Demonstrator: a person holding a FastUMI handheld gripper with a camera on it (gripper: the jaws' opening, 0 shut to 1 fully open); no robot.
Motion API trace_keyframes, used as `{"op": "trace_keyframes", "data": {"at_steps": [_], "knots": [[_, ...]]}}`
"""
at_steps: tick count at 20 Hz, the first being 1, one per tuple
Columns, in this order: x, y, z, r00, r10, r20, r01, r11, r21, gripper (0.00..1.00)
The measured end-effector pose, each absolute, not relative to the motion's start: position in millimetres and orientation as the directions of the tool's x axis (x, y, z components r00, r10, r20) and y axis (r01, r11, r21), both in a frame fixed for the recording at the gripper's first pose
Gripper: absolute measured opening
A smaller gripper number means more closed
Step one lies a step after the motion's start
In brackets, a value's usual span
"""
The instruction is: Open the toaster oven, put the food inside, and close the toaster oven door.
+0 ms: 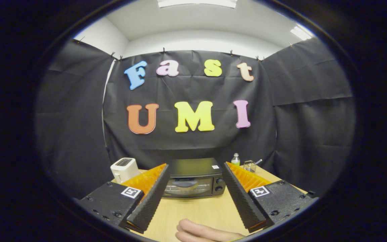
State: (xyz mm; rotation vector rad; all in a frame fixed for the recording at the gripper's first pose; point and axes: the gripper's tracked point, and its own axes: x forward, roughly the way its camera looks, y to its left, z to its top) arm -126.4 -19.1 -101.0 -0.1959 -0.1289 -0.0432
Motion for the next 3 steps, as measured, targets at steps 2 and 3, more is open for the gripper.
{"op": "trace_keyframes", "data": {"at_steps": [2, 3], "knots": [[-125.2, -17.0, -106.5, 0.992, -0.029, 0.119, 0.050, 0.983, -0.179, 1.00], [-125.3, -15.1, -109.5, 0.994, -0.023, 0.109, 0.042, 0.984, -0.174, 1.00]]}}
